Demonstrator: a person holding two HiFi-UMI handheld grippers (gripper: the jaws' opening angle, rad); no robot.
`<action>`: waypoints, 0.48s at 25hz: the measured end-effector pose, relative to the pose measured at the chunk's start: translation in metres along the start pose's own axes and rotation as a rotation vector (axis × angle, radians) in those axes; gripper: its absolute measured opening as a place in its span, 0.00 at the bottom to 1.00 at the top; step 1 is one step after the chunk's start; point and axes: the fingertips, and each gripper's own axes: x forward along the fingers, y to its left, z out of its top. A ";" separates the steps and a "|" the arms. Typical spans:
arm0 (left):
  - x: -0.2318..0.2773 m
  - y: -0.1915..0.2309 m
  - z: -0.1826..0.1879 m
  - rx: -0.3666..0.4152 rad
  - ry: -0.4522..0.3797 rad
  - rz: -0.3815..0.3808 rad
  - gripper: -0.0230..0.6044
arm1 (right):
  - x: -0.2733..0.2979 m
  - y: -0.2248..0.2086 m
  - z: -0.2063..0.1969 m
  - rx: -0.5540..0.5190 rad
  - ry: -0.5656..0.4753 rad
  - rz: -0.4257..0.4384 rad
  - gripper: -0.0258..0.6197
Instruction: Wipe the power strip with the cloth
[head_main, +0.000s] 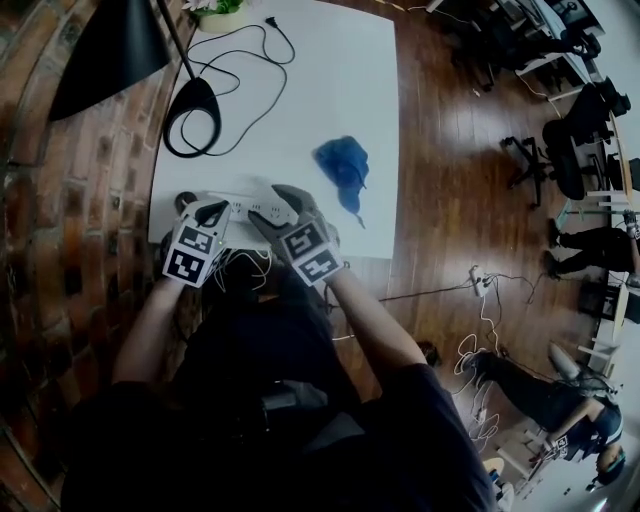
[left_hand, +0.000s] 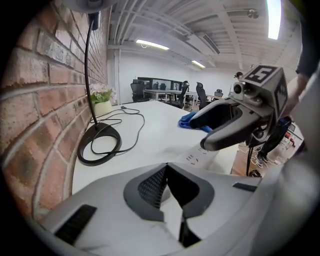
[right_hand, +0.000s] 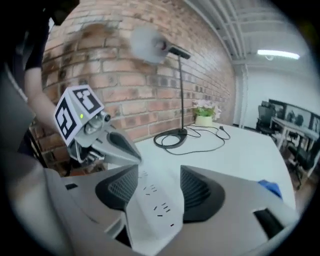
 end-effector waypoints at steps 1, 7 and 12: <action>-0.001 -0.002 0.000 0.005 -0.005 -0.004 0.03 | -0.005 -0.003 0.003 0.069 -0.026 -0.006 0.42; 0.004 -0.003 0.004 0.012 -0.063 -0.027 0.03 | -0.031 -0.013 0.015 0.466 -0.155 -0.018 0.01; 0.005 -0.011 0.033 -0.187 -0.170 -0.104 0.03 | -0.058 -0.019 0.028 0.805 -0.359 0.051 0.01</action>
